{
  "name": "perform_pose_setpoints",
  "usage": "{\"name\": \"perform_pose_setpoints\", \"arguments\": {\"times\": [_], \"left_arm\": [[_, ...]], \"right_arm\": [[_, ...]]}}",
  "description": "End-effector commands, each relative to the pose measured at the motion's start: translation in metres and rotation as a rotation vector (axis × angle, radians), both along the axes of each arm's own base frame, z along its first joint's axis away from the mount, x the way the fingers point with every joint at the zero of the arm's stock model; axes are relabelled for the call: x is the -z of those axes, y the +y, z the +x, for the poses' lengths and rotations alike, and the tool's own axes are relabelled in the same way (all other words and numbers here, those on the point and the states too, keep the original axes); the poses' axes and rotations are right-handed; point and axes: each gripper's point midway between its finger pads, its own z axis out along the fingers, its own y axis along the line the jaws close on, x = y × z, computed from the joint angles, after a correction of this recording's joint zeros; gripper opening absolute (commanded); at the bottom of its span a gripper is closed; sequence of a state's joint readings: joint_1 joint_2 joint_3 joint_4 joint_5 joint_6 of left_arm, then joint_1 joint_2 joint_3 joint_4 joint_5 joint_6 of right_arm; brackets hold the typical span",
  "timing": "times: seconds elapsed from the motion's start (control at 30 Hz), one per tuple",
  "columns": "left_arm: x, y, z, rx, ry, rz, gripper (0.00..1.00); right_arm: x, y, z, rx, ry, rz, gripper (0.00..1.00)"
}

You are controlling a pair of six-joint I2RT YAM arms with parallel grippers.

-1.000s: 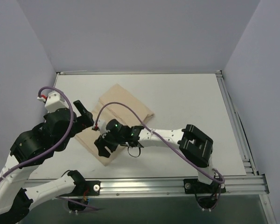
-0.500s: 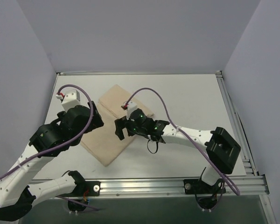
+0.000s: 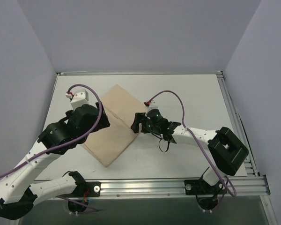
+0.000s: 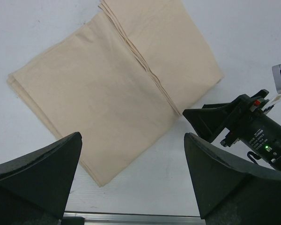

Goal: Open and lay out the surgical kit
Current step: Open the surgical kit at the center of the board.

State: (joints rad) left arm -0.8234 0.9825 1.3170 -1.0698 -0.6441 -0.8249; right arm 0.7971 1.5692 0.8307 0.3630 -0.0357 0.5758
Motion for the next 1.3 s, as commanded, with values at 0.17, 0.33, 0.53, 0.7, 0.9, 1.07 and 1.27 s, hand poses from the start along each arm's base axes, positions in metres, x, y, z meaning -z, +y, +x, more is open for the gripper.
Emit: {"name": "perform_pose_setpoints", "arguments": {"times": [0.17,0.33,0.53,0.7,0.9,1.07,1.27], "left_arm": [[-0.016,-0.011,0.006,0.027,-0.046,-0.054,1.0],[-0.017,-0.011,0.007,0.031,-0.051,-0.055,1.0],[-0.016,-0.014,0.008,0.038,-0.047,-0.057,1.0],[-0.015,-0.017,0.008,0.044,-0.045,-0.06,1.0],[-0.018,-0.019,0.011,0.05,-0.052,-0.058,1.0],[-0.014,-0.022,0.016,0.049,-0.042,-0.032,1.0],[-0.007,-0.027,0.022,0.055,-0.038,-0.014,1.0]], "right_arm": [[0.006,0.006,0.019,0.059,0.027,0.144,0.7],[0.012,0.009,0.018,0.056,0.048,0.157,0.67],[0.014,0.016,0.018,0.036,0.053,0.187,0.63],[0.007,0.029,0.016,-0.008,0.06,0.25,0.26],[-0.018,0.03,0.026,-0.001,0.007,0.253,0.0],[-0.048,0.014,0.051,0.049,-0.049,0.27,0.0],[-0.084,-0.024,0.1,0.151,-0.084,0.368,0.0]]}}
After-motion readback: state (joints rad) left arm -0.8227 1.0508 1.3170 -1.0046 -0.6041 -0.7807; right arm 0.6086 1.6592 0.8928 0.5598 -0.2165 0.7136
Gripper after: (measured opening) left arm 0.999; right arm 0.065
